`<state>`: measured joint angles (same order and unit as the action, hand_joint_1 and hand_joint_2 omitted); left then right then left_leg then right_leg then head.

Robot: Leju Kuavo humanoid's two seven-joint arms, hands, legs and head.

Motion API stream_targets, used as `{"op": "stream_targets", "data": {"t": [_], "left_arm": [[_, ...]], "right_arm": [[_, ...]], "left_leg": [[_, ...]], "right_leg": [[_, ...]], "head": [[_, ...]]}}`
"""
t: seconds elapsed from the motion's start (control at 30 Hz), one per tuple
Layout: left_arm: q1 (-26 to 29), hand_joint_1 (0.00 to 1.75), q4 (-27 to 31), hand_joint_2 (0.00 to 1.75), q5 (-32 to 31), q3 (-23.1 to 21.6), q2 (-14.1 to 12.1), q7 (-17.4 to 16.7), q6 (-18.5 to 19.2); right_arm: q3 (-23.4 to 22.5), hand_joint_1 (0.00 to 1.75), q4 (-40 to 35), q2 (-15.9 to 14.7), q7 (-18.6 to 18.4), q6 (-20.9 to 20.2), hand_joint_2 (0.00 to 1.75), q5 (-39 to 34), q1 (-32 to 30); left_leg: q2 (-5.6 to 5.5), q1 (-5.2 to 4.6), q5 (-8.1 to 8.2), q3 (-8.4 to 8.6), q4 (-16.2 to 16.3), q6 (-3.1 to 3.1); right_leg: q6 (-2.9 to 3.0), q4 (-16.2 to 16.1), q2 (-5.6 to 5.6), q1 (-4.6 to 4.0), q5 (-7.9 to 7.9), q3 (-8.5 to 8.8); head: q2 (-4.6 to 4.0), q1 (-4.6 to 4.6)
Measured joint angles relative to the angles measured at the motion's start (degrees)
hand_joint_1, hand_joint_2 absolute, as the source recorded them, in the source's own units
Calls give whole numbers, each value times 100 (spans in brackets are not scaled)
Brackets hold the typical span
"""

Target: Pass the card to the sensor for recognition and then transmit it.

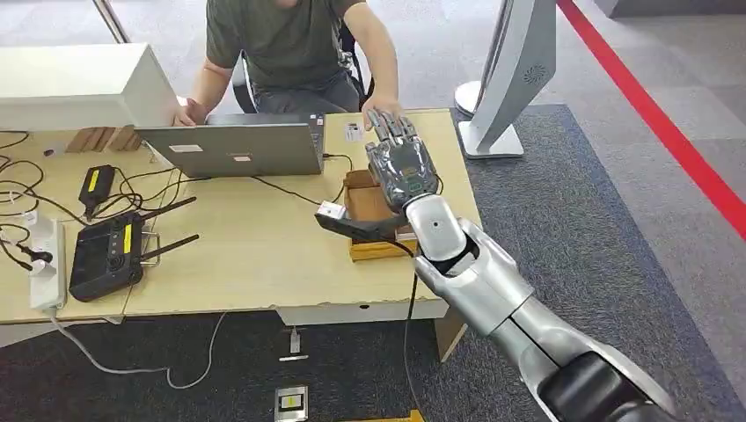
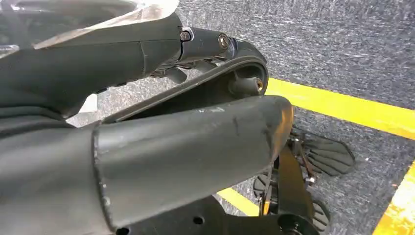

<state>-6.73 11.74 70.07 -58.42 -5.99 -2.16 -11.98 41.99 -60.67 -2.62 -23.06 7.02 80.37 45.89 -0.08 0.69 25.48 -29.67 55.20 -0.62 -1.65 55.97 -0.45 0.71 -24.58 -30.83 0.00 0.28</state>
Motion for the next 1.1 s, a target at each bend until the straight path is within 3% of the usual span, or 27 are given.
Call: {"op": "stream_targets", "data": {"t": [0.4,1.0,1.03,1.07,1.1], "left_arm": [[0,0,0,0,2,-39,24,13,-4],[4,0,0,0,105,-39,149,-22,-140],[4,0,0,0,107,-39,151,-24,-138],[4,0,0,0,116,-39,151,-24,-138],[4,0,0,0,125,-39,151,-24,-140]], "right_arm": [[138,175,668,275,-44,111,175,120,399],[302,175,1210,623,158,70,175,387,374],[302,120,1208,627,175,28,175,402,355],[302,0,1208,627,182,11,0,413,334],[306,0,1208,629,186,-9,0,415,317]], "left_leg": [[-3,-1,-1,-2,0,-1],[-2,0,-1,-1,0,-1],[-3,0,-1,-1,0,-1],[-2,0,-1,-1,0,-1],[-3,0,-1,-1,0,-1]], "right_leg": [[-1,0,-2,-1,0,1],[-1,0,-2,-1,0,-1],[-1,0,-2,-1,0,-1],[-1,0,-2,-1,0,-1],[-1,-1,-2,-1,0,-1]], "head": [[0,2],[0,2],[0,2],[0,0],[0,2]]}}
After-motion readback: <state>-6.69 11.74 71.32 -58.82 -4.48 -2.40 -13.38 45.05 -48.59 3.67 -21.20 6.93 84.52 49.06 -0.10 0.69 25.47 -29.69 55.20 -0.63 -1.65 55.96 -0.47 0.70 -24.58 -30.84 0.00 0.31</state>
